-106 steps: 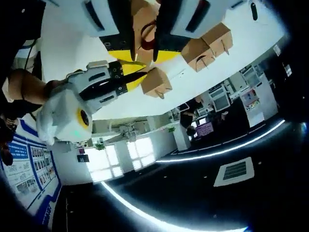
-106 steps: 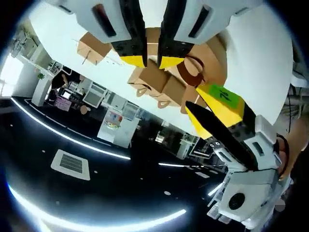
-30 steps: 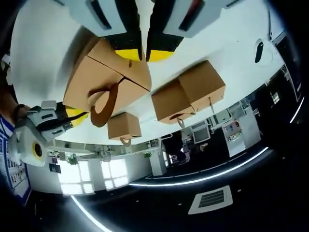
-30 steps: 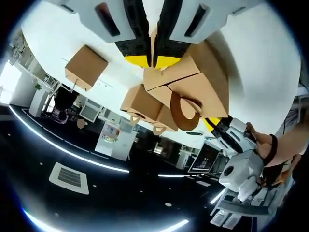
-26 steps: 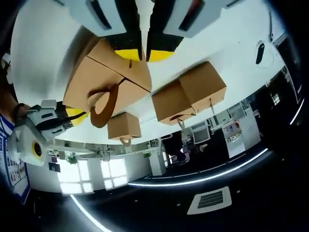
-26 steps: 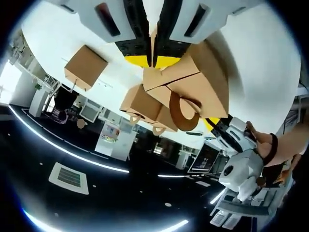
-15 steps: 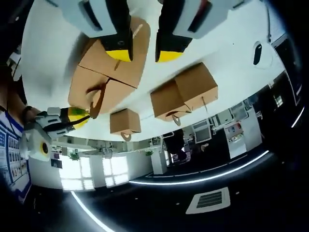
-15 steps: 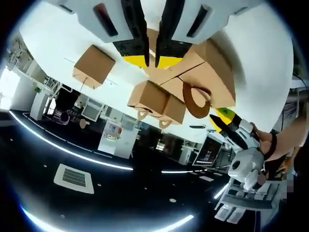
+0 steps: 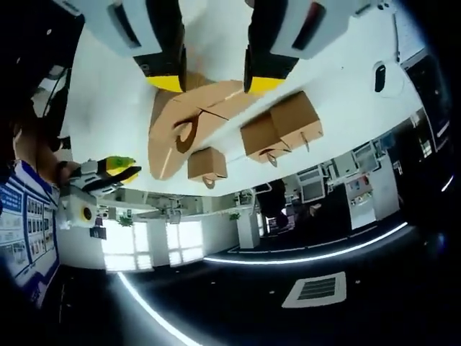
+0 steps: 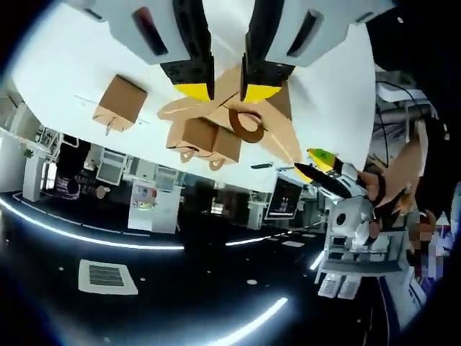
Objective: Pick up one paper box from the group, open the paper box, and remove the item inside
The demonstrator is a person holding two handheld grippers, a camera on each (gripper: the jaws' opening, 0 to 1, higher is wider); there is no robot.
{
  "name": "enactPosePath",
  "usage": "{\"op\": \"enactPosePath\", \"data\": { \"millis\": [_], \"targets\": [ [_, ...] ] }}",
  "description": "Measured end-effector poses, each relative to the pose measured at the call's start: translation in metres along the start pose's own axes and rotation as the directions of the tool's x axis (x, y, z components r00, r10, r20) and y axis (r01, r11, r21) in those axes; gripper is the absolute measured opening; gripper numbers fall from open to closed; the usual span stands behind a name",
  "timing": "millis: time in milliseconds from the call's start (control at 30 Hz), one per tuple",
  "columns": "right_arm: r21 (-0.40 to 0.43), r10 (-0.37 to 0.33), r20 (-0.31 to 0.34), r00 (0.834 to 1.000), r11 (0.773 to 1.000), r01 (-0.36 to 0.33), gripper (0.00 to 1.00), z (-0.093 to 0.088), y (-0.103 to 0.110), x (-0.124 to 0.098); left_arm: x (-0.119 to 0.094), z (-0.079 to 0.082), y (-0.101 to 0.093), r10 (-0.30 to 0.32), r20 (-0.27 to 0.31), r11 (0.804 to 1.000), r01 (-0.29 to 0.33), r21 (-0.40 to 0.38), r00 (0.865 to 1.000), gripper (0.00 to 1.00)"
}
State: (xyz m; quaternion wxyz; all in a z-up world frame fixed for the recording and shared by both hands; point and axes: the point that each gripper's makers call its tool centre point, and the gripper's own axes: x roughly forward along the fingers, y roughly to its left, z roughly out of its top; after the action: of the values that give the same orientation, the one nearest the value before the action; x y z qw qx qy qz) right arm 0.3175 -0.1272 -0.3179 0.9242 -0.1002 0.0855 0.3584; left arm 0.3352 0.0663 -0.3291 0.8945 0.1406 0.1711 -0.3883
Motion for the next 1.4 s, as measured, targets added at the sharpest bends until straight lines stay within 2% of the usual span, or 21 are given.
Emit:
{"op": "enactPosePath", "data": {
  "millis": [167,300,467,567,667,800,967,1300,1400],
  "targets": [
    [0.008,0.032,-0.056,0.998,0.999,-0.032,0.25,-0.014,0.002,-0.020,-0.012,-0.011,-0.009,-0.018,-0.043,1.000,0.019,0.018,0.999,0.37],
    [0.006,0.036,-0.093,0.995,0.999,-0.036,0.30,-0.022,-0.002,-0.037,-0.024,-0.014,-0.012,-0.018,-0.046,1.000,0.018,0.010,0.999,0.38],
    [0.028,0.073,-0.116,0.991,0.997,-0.070,0.35,-0.023,0.000,-0.058,-0.039,-0.013,-0.010,0.007,-0.048,1.000,-0.006,0.017,0.999,0.40],
    [0.039,0.081,-0.125,0.989,0.996,-0.076,0.36,-0.021,0.001,-0.065,-0.045,-0.013,-0.011,0.007,-0.055,1.000,-0.006,0.022,0.998,0.46],
    [-0.007,0.071,-0.166,0.984,0.997,-0.073,0.39,-0.022,-0.001,-0.075,-0.051,-0.014,-0.015,-0.008,-0.065,1.000,0.009,0.010,0.998,0.48],
    [-0.028,0.069,-0.188,0.980,0.997,-0.076,0.42,-0.015,-0.003,-0.086,-0.060,-0.007,-0.017,-0.017,-0.059,1.000,0.016,-0.015,0.998,0.51],
    [-0.049,0.079,-0.195,0.978,0.995,-0.090,0.46,-0.001,-0.003,-0.098,-0.070,0.002,-0.020,-0.018,-0.043,0.999,0.017,-0.030,0.999,0.60],
    [-0.105,0.082,-0.215,0.973,0.989,-0.107,0.48,0.020,0.001,-0.111,-0.088,0.018,-0.027,-0.012,-0.022,1.000,0.012,-0.005,1.000,0.60],
    [-0.093,0.091,-0.210,0.974,0.989,-0.112,0.48,0.024,0.000,-0.111,-0.088,0.019,-0.029,-0.011,-0.025,1.000,0.011,0.002,1.000,0.59]
  ]
}}
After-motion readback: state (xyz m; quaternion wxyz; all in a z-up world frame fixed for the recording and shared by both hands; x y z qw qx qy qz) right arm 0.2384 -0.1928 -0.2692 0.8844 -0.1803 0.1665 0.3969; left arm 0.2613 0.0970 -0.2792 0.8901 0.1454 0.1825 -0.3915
